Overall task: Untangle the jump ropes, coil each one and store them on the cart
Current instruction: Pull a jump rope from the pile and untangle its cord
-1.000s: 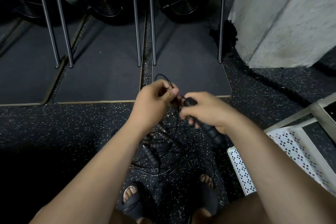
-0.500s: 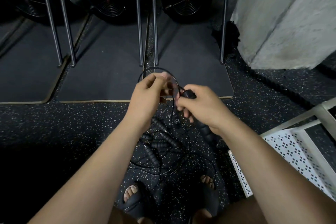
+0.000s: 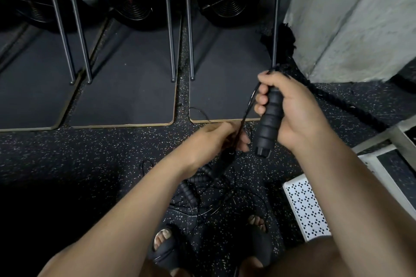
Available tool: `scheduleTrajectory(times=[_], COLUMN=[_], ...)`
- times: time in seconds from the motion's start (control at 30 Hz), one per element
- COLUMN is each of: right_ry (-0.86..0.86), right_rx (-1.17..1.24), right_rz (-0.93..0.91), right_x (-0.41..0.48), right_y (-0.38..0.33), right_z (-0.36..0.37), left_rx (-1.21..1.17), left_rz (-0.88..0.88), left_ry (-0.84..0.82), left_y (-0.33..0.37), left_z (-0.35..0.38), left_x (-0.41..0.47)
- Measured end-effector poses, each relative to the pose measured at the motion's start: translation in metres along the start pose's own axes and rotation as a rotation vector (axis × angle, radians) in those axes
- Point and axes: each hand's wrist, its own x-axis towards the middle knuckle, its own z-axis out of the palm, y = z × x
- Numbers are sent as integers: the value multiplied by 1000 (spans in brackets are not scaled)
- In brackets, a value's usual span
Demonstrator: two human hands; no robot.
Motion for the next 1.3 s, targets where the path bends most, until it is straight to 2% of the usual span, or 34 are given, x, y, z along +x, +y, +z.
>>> scheduleTrajectory(times=[0.23, 0.4, 0.57, 0.77, 0.93, 1.1, 1.3], right_ry=[171, 254, 162, 126, -36, -52, -80], right_rx=[44, -169, -235, -389, -392, -380, -381], right_rz=[74, 129, 209, 45, -18, 9, 8], right_x=[13, 12, 4, -16, -31, -41, -45], right_y=[4, 22, 42, 62, 64, 71, 77], right_z=[-16, -10, 7, 29, 36, 40, 43], left_rx=[133, 49, -143, -324, -448, -419, -395], left_rz=[117, 129, 196, 241, 256, 256, 232], left_ry=[14, 97, 279, 503, 569, 709, 768], left_y=[-6, -1, 6, 10, 19, 22, 22], left_z=[-3, -11, -25, -30, -30, -34, -39], left_x=[-1, 0, 2, 9, 7, 5, 4])
